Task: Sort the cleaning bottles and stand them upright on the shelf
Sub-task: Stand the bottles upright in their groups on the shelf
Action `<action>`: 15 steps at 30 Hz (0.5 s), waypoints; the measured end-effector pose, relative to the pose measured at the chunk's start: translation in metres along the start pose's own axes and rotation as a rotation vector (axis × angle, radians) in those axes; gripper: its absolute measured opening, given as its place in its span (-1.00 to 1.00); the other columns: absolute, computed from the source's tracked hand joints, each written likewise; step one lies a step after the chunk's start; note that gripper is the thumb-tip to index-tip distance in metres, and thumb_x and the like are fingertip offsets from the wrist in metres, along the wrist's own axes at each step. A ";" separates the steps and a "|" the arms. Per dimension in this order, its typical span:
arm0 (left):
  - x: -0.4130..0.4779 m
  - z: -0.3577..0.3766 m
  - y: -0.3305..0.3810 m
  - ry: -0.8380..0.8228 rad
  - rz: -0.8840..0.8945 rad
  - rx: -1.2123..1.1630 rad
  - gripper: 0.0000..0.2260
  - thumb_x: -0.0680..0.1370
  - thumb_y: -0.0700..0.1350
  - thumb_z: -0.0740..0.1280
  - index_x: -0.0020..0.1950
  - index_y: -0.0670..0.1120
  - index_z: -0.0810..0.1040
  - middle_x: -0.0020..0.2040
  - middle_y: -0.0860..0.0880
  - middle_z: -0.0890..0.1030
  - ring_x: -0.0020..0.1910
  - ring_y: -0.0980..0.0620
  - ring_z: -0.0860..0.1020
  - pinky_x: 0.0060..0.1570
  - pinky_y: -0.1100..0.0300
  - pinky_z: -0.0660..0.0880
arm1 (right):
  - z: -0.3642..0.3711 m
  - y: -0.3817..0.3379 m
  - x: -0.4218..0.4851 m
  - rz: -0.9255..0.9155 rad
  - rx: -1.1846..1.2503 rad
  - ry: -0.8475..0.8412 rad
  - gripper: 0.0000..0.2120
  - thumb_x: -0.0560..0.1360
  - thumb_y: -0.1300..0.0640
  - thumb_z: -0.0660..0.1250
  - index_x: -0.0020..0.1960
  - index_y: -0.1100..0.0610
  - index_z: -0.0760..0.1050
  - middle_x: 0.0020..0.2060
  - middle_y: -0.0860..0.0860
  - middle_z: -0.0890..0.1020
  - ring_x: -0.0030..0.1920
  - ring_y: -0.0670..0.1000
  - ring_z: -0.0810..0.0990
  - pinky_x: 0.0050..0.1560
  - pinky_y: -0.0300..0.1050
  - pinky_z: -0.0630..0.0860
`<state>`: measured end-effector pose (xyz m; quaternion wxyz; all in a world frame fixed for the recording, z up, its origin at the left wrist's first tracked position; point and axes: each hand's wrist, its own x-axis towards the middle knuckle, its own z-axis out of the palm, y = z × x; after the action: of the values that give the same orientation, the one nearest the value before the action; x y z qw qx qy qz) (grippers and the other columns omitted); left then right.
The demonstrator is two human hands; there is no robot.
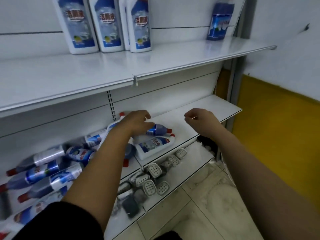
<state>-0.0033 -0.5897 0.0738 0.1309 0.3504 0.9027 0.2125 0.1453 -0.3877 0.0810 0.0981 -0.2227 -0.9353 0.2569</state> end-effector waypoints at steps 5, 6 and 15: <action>0.047 0.034 -0.007 -0.062 -0.106 0.037 -0.69 0.57 0.03 0.36 0.25 -0.09 0.53 0.20 -0.11 0.56 0.09 -0.03 0.51 0.01 0.19 0.41 | 0.012 0.045 0.054 -0.029 0.032 -0.118 -0.71 0.59 0.00 0.26 0.27 0.06 0.53 0.21 0.00 0.59 0.16 -0.01 0.54 0.14 -0.17 0.42; 0.054 0.040 -0.009 -0.069 -0.127 0.045 -0.69 0.57 0.03 0.36 0.24 -0.09 0.53 0.19 -0.11 0.56 0.06 -0.02 0.50 0.00 0.18 0.40 | 0.016 0.051 0.067 -0.051 0.041 -0.137 -0.71 0.59 0.01 0.26 0.26 0.07 0.54 0.22 0.01 0.59 0.17 0.00 0.54 0.17 -0.17 0.42; 0.094 0.089 -0.005 -0.028 -0.391 -0.025 -0.63 0.57 0.03 0.35 0.33 -0.10 0.51 0.24 -0.09 0.56 0.18 -0.08 0.53 0.22 0.09 0.46 | 0.052 0.080 0.169 -0.246 0.015 -0.373 -0.73 0.56 0.05 0.29 0.21 0.09 0.59 0.19 0.02 0.63 0.15 0.02 0.57 0.09 -0.21 0.41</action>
<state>-0.0398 -0.5021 -0.0145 0.1865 0.1694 0.9490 0.1896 0.0103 -0.2701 0.0068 -0.0442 -0.0548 -0.9554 0.2867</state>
